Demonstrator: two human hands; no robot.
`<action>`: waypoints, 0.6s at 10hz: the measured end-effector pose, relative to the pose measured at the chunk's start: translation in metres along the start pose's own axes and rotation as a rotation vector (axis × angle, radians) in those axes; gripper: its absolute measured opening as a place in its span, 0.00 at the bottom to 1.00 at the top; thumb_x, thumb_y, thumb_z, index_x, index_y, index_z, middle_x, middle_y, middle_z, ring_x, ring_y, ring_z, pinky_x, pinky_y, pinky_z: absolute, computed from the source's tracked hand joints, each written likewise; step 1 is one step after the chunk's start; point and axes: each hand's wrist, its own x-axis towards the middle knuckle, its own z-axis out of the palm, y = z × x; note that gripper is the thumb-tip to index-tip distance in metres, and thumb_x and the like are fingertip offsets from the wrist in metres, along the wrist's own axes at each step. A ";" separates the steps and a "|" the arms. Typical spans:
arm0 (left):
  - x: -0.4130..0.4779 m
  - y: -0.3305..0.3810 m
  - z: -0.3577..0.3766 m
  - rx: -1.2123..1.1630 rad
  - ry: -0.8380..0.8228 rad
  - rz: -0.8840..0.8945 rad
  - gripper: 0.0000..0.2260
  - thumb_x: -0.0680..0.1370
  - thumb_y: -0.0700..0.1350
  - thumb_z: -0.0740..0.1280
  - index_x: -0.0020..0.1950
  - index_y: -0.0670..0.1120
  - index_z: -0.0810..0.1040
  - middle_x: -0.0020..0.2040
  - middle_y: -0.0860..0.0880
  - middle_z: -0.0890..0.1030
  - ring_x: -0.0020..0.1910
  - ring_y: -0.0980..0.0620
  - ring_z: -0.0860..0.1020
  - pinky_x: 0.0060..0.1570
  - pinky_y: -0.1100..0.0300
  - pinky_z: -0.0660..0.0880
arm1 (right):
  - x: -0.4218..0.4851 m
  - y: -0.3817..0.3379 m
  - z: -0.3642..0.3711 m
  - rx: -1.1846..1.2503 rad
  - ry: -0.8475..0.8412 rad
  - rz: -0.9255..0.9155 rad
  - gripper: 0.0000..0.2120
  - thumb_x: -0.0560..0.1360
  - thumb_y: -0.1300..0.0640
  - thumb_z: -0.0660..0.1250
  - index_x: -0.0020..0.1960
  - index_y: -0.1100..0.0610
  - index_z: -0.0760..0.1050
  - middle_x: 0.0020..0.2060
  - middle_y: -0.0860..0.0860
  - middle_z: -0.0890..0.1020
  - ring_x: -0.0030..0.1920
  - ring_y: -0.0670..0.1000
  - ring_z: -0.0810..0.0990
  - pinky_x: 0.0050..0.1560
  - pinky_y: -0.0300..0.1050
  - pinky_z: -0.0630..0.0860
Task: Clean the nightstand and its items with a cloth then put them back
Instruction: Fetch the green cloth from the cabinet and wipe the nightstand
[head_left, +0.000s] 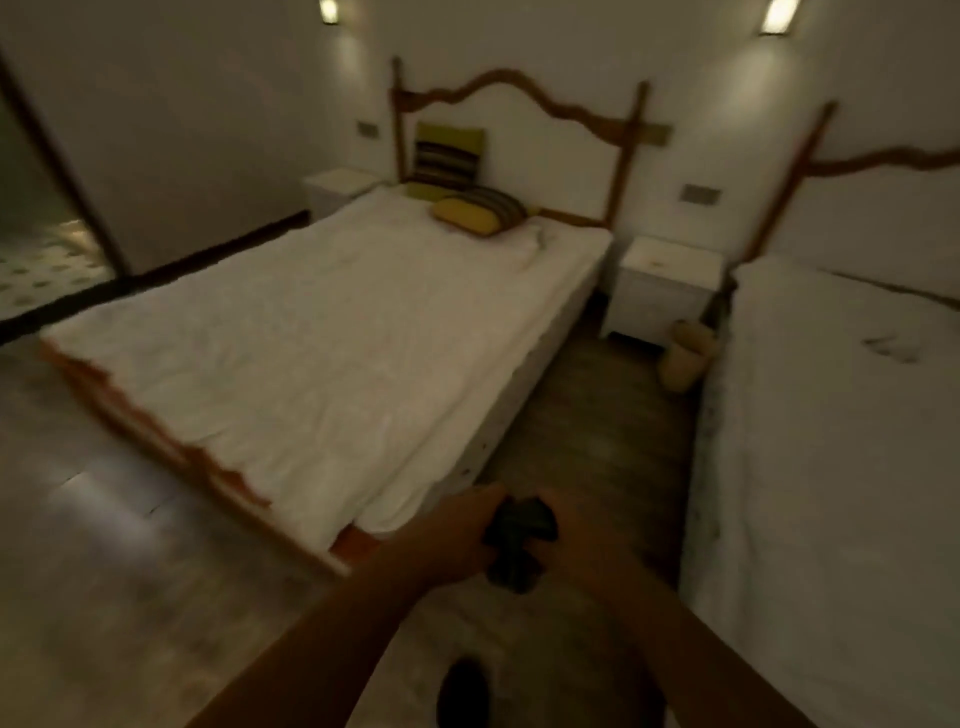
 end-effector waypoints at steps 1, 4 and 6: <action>0.090 0.027 -0.002 -0.040 -0.053 0.072 0.21 0.77 0.52 0.67 0.68 0.47 0.70 0.65 0.46 0.74 0.64 0.47 0.73 0.58 0.59 0.67 | 0.069 0.028 -0.056 -0.306 0.038 0.009 0.23 0.76 0.54 0.65 0.70 0.53 0.68 0.68 0.62 0.72 0.70 0.61 0.65 0.75 0.53 0.56; 0.376 0.085 -0.073 0.045 -0.039 0.203 0.15 0.81 0.49 0.60 0.67 0.48 0.72 0.64 0.46 0.76 0.62 0.48 0.75 0.64 0.55 0.70 | 0.330 -0.031 -0.122 -0.413 -0.278 -0.148 0.16 0.70 0.54 0.72 0.56 0.55 0.77 0.51 0.51 0.78 0.53 0.52 0.78 0.53 0.43 0.74; 0.536 0.134 -0.114 0.087 -0.045 0.302 0.18 0.81 0.47 0.61 0.71 0.47 0.70 0.68 0.45 0.74 0.67 0.47 0.72 0.69 0.54 0.65 | 0.479 -0.033 -0.156 -0.284 -0.207 -0.049 0.13 0.71 0.55 0.72 0.53 0.47 0.73 0.45 0.44 0.79 0.49 0.47 0.78 0.46 0.34 0.73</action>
